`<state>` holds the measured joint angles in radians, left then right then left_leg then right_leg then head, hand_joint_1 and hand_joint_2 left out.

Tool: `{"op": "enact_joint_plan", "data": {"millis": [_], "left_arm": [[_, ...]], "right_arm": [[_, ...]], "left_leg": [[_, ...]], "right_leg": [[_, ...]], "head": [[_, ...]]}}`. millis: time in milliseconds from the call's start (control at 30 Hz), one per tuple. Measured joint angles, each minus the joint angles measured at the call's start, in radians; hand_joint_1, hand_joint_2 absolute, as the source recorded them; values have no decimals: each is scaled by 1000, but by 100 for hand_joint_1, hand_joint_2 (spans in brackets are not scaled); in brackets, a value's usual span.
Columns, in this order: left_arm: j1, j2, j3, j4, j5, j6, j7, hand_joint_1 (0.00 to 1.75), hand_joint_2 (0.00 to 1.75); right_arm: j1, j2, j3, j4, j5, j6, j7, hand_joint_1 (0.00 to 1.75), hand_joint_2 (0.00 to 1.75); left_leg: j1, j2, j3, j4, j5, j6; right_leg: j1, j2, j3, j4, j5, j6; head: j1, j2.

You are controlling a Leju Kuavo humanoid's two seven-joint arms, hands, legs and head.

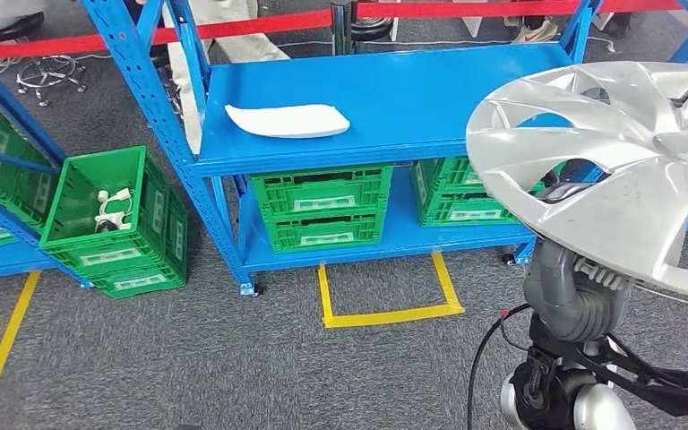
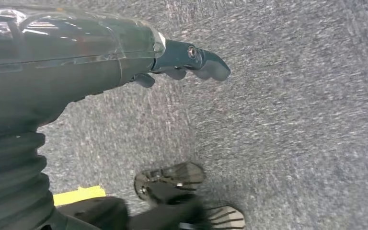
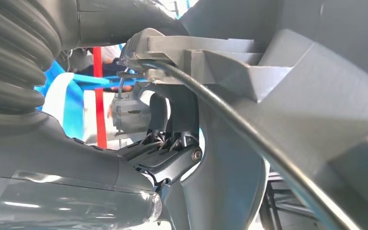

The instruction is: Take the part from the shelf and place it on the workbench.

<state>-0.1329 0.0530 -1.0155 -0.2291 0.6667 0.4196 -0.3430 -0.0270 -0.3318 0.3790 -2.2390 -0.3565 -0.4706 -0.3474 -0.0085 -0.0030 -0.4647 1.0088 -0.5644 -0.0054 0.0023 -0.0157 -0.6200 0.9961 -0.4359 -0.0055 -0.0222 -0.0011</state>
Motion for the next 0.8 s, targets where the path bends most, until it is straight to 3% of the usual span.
{"op": "enact_joint_plan", "data": {"millis": [33,100,133,200,267,300,333,367,433,500,533,600,633,667,767,800], "left_arm": [[-2,0,0,0,0,0,-1,0,175],[-2,-1,0,0,-1,0,-2,0,175],[-3,-1,0,0,-2,0,-2,0,175],[-5,-3,0,0,-5,-1,-2,0,175],[-6,-4,0,0,-8,-1,1,0,175],[-6,-4,0,0,-10,-1,4,0,175],[-6,-4,-1,0,-11,-1,6,0,175],[-6,-4,-1,0,-12,0,9,0,175],[-7,-1,-3,0,-15,0,12,0,175],[-9,2,-6,0,-17,2,14,0,175],[-10,4,-7,0,-17,3,15,0,175],[-11,8,-8,0,-17,3,16,0,175],[-10,10,-8,1,-17,3,16,0,175],[-10,11,-8,1,-17,3,17,0,175],[-11,11,-8,1,-17,3,17,0,175],[-11,11,-8,1,-17,3,17,0,175]], "right_arm": [[1,1,0,0,-1,2,0,175,175],[5,2,1,0,-3,8,0,175,175],[6,2,1,1,-5,10,0,175,175],[8,2,0,2,-10,14,0,175,175],[8,2,0,3,-17,22,0,175,175],[7,2,1,4,-19,26,0,175,175],[6,2,1,6,-21,30,0,175,175],[4,2,1,8,-21,33,0,175,175],[-3,3,2,10,-22,37,0,175,175],[-12,4,3,12,-22,41,0,175,175],[-15,5,4,13,-22,42,0,175,175],[-17,7,6,16,-22,43,0,175,175],[-17,7,6,18,-22,44,0,175,175],[-17,7,7,19,-23,44,0,175,175],[-18,8,8,20,-23,44,0,175,175],[-18,8,9,20,-23,44,0,175,175]], "left_leg": [[-3,-1,15,-30,-10,7],[-3,0,7,-45,4,19],[0,1,-2,-48,16,26],[6,2,-27,-51,42,36],[7,2,-56,-49,65,39],[7,2,-71,-47,76,37],[8,3,-87,-43,86,34],[10,4,-103,-38,94,30],[10,6,-130,-24,106,19],[8,8,-150,-11,119,6],[6,10,-159,-7,128,-1],[8,15,-174,-4,143,-15],[10,16,-184,7,128,-21],[12,15,-196,34,95,-25],[16,7,-243,217,-53,-29],[15,5,-248,271,-73,-27]], "right_leg": [[-1,-1,-4,0,8,5],[-3,0,-9,-2,20,15],[-3,2,-16,7,3,21],[-8,7,-38,84,-85,33],[-13,9,-56,214,-176,44],[-16,9,-54,261,-188,49],[-19,9,-41,279,-177,52],[-23,9,-13,258,-149,55],[-31,10,80,134,-103,63],[-33,16,157,8,-107,59],[-32,19,170,-23,-116,54],[-29,18,158,-30,-113,37],[-28,16,146,-28,-106,27],[-27,13,134,-26,-97,15],[-15,6,91,-20,-69,-7],[-8,5,76,-17,-59,-10]], "head": [[0,0],[-3,0],[-2,0],[3,0],[10,0],[10,0],[11,0],[11,0],[12,0],[14,0],[13,0],[8,0],[4,0],[-1,0],[-16,0],[-17,0]]}}
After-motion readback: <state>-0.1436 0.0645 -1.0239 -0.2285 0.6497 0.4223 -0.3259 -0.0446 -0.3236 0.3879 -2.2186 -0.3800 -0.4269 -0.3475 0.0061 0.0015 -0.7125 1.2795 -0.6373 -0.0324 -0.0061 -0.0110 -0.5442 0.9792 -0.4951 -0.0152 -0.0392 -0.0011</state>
